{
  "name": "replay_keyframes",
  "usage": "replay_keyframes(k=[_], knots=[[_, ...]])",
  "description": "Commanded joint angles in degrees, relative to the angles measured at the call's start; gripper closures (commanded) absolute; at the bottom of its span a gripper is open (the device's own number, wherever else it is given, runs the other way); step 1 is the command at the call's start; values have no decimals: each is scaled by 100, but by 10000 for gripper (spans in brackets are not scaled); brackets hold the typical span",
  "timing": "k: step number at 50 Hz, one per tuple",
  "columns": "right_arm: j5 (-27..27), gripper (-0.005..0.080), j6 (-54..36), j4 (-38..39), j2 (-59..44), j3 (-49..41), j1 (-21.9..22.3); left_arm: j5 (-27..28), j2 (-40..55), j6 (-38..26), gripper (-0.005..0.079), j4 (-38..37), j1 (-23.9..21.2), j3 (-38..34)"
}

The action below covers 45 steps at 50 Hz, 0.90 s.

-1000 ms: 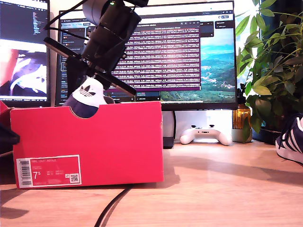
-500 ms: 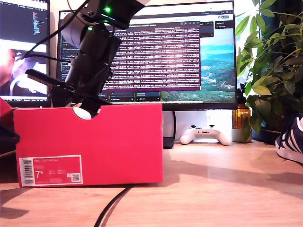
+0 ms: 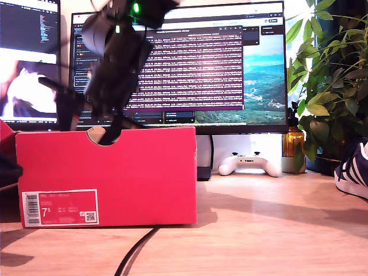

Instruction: Pack the blue shoes by picking the first shoe and placing it inside the red shoebox, left side, then picking and rotating the second shoe and placing it in the shoebox

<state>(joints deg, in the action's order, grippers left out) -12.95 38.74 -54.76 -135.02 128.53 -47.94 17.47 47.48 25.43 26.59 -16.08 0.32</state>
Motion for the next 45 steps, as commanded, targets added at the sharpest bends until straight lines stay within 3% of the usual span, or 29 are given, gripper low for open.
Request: replay_keyframes(k=[1,20,29,45], knots=[[-2,448,-177,-256,-2,417,-42,7,15,-35,764,-4,-11,-173],[129,448,-1036,-2291,0,1910,227,4,15,-35,764,-293,-11,-173],[-164,448,-1150,-2297,85,1926,435,7,15,-35,764,-520,-11,-173],[645,448,-638,-2326,151,1926,767,4,15,-35,764,-850,-11,-173]])
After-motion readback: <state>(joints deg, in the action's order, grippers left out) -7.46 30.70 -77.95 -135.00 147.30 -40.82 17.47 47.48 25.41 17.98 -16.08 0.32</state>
